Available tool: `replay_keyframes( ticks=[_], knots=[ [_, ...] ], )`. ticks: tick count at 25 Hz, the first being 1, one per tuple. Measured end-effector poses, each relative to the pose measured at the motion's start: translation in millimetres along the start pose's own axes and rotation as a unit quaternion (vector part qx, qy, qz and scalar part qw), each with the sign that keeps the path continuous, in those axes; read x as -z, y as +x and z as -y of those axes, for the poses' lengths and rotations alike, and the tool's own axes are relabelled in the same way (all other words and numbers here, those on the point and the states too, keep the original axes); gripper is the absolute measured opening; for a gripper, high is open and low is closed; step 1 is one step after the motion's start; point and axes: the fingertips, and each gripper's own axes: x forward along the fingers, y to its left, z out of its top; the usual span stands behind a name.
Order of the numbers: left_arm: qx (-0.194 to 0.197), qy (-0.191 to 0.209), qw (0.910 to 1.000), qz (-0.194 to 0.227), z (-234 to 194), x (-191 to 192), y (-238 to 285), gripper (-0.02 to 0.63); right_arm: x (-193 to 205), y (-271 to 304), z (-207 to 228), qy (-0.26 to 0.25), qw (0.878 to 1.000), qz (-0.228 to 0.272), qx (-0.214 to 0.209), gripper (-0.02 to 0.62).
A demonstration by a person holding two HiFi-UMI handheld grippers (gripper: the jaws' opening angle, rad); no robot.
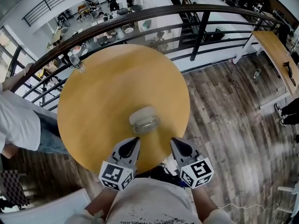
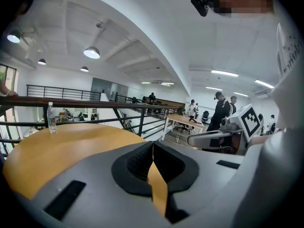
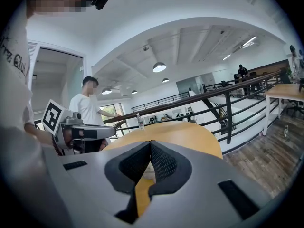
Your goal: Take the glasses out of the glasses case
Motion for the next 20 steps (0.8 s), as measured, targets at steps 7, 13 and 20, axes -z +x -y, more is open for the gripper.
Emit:
replay_keyframes(
  ticks=[7, 13, 20],
  knots=[
    [0.013, 0.005, 0.9996, -0.025, -29.5, 16.7, 12.7, 0.025, 11.1, 28.4, -6.1, 0.002, 1.0, -0.021, 0.005, 0.025],
    [0.039, 0.012, 0.998, -0.047, -47.2, 32.8, 29.5, 0.025, 24.9, 54.0, -4.6, 0.007, 0.999, -0.037, -0.001, 0.025],
    [0.051, 0.014, 0.9961, -0.071, -54.0, 57.6, 49.1, 0.025, 43.3, 65.6, 3.5, 0.014, 0.998, -0.059, -0.009, 0.025]
  ],
)
